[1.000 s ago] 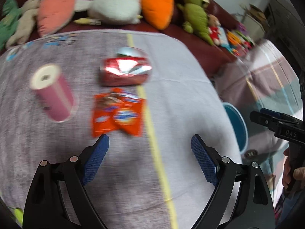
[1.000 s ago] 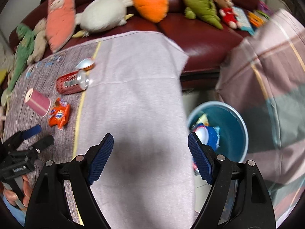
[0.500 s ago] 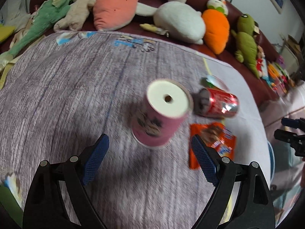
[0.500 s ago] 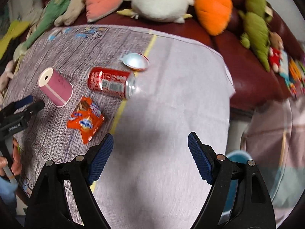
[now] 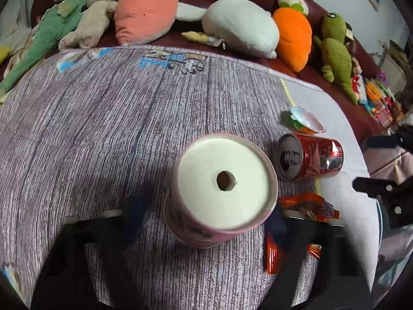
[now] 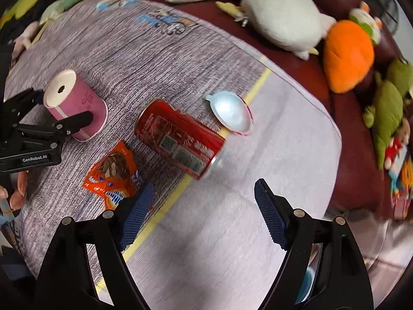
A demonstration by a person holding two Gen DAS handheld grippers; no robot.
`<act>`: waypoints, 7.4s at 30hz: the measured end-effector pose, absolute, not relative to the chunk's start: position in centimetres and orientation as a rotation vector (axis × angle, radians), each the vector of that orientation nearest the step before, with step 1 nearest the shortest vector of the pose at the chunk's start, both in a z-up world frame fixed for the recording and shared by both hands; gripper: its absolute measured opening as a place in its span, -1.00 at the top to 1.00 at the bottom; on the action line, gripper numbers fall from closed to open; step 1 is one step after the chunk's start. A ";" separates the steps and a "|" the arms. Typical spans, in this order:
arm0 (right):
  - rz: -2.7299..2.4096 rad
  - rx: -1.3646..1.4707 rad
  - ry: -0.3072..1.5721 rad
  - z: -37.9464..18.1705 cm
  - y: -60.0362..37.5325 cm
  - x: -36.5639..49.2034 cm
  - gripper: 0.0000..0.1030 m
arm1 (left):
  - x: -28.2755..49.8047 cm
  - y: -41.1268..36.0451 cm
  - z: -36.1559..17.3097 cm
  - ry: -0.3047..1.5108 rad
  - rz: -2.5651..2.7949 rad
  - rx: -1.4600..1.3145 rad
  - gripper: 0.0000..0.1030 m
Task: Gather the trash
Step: 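Grasp the pink paper cup with left tool while right tool grasps the red soda can, then carry the pink cup and red can over the teal bin with both tools, then open right tool to drop the can while left tool opens to drop the cup, then move both open tools back over the table toward the orange snack bag, then grasp the orange snack bag with left tool while right tool approaches the white lid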
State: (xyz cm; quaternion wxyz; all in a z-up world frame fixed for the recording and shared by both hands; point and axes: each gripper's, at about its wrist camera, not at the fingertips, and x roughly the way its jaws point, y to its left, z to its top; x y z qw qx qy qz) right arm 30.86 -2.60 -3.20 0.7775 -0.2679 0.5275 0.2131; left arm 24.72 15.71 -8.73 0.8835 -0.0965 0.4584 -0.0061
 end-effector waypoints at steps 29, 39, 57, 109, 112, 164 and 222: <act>0.543 -0.703 1.147 -5.4 0.3 31.9 -0.22 | 22.9 14.4 -5.9 0.951 -0.054 -0.183 -0.20; 0.480 -0.660 1.126 -2.1 -4.8 26.1 -0.16 | 19.1 8.7 -2.4 0.920 -0.127 -0.125 -0.20; 0.517 -0.323 1.360 -8.6 -13.0 19.7 -0.13 | 15.6 3.2 -4.8 1.002 -0.204 -0.094 -0.20; -0.063 0.381 1.156 -7.4 -49.0 14.2 -0.13 | 17.4 -31.2 -5.8 1.126 -0.677 0.175 -0.20; -0.067 0.373 1.140 -7.7 -49.1 14.4 -0.13 | 17.6 -31.3 -6.3 1.132 -0.672 0.169 -0.20; -0.183 0.204 1.213 -6.1 -48.3 12.9 -0.50 | 19.0 -28.7 -7.8 1.149 -0.653 0.068 -0.69; 0.246 -0.299 1.232 -2.6 -11.9 27.1 -0.51 | 23.0 6.3 -11.4 1.052 -0.176 -0.159 0.18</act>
